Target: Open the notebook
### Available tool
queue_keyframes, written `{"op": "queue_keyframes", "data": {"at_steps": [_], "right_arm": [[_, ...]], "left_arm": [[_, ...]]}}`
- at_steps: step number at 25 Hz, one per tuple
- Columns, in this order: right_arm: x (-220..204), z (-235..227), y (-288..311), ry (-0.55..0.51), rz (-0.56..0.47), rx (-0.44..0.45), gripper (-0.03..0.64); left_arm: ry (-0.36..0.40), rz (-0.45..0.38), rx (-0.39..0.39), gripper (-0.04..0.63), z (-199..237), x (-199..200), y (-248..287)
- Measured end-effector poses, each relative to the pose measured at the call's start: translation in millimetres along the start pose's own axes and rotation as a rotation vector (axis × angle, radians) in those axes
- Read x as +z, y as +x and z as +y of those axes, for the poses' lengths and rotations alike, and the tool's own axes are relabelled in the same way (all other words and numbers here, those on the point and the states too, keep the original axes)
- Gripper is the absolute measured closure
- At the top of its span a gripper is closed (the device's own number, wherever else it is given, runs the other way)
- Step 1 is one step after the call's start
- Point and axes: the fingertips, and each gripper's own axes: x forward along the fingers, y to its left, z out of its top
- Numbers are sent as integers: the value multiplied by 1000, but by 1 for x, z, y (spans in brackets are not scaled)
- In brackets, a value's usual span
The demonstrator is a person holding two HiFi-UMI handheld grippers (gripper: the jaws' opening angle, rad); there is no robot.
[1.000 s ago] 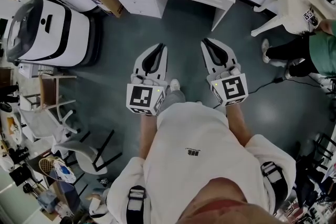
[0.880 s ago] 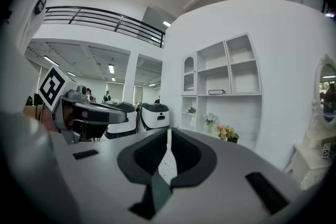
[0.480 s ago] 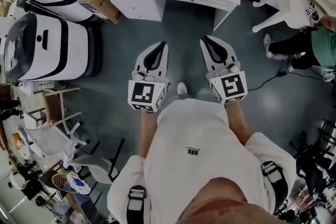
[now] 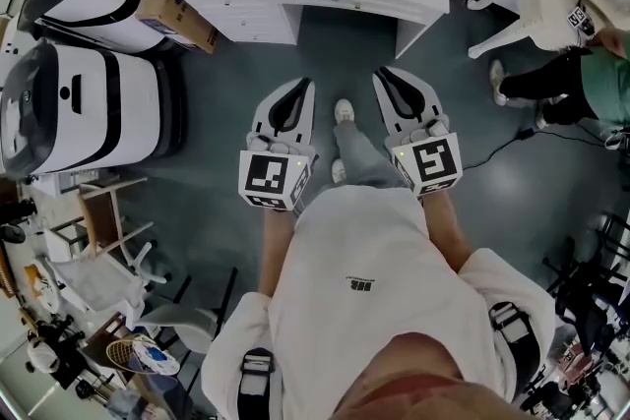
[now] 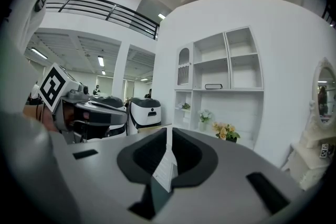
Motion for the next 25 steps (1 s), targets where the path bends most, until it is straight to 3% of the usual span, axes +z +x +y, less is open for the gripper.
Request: {"op": "queue_keyframes", "data": {"at_steps": [16, 25], "right_arm": [[-9, -75, 115, 52, 47, 6, 603], [-31, -122, 179, 121, 96, 5, 603]], "left_arm": [[2, 29, -43, 595, 66, 12, 115], [-17, 84, -64, 595, 103, 1, 186]]}}
